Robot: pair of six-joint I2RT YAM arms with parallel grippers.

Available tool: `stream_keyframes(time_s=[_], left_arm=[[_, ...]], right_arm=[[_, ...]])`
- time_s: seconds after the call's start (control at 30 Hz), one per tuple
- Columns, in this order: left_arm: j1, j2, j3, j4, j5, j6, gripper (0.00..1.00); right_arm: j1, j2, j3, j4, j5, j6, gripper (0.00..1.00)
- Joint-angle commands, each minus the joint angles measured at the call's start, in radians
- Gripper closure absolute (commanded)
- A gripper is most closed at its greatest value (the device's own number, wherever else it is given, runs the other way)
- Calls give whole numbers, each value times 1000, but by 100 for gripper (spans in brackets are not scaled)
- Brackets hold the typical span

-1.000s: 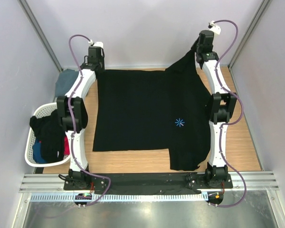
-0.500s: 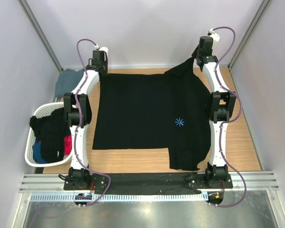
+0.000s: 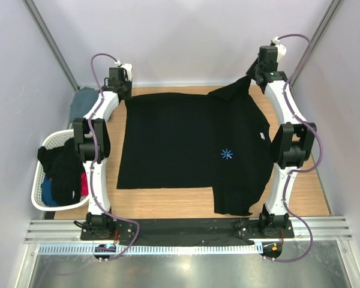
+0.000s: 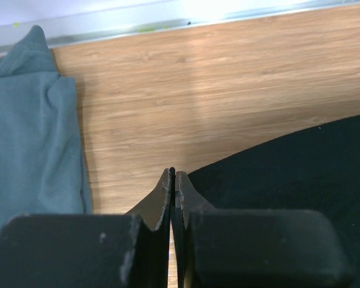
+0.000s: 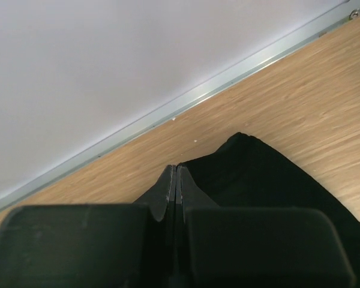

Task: Fold and stack the t-shirts
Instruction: Fold the tshirt

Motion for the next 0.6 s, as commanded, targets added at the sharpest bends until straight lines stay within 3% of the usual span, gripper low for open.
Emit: stream_keyframes(time_s=[0.0, 0.27, 0.57], left_arm=[[19, -83, -3, 59, 75, 23, 100], [17, -149, -98, 91, 115, 68, 100], [17, -235, -264, 137, 57, 174, 100]], right_arm=[[0, -140, -72, 59, 13, 29, 99], [0, -235, -209, 28, 10, 60, 99], [0, -366, -368, 7, 65, 32, 99]])
